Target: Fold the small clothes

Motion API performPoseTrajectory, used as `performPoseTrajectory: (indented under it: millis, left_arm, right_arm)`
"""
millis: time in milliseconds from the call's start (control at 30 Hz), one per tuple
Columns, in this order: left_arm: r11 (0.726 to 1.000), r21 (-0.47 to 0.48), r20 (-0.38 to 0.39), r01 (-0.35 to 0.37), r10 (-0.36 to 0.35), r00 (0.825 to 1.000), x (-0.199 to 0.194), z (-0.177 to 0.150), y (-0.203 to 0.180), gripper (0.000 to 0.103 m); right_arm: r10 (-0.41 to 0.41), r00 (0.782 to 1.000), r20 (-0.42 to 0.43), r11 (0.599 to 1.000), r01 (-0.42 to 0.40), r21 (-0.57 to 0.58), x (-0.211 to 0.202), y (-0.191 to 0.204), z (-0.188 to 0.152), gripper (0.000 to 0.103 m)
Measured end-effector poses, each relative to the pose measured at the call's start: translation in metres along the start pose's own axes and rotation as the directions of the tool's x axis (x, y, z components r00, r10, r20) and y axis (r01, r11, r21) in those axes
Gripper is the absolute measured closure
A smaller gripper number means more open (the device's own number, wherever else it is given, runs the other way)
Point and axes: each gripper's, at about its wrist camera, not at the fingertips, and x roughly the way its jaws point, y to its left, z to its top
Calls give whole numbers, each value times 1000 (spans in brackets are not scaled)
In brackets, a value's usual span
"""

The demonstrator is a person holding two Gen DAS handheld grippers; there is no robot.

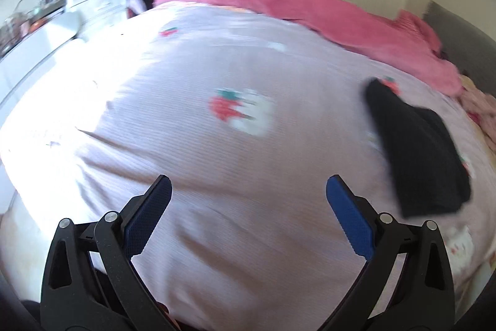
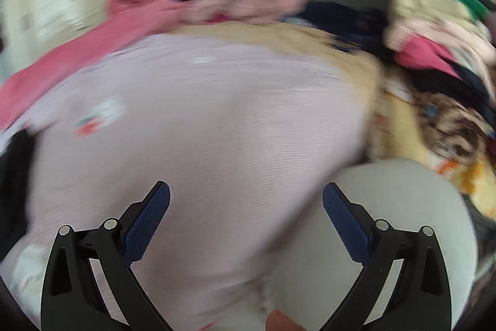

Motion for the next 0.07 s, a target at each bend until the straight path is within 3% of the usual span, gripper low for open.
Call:
performPoseTrajectory:
  millis: [67]
  left_arm:
    - [996,-26,-8,-83,82,997,18,21,38,9]
  right_arm:
    - [-188,982,-10,978,188,90,23,-60,9,5]
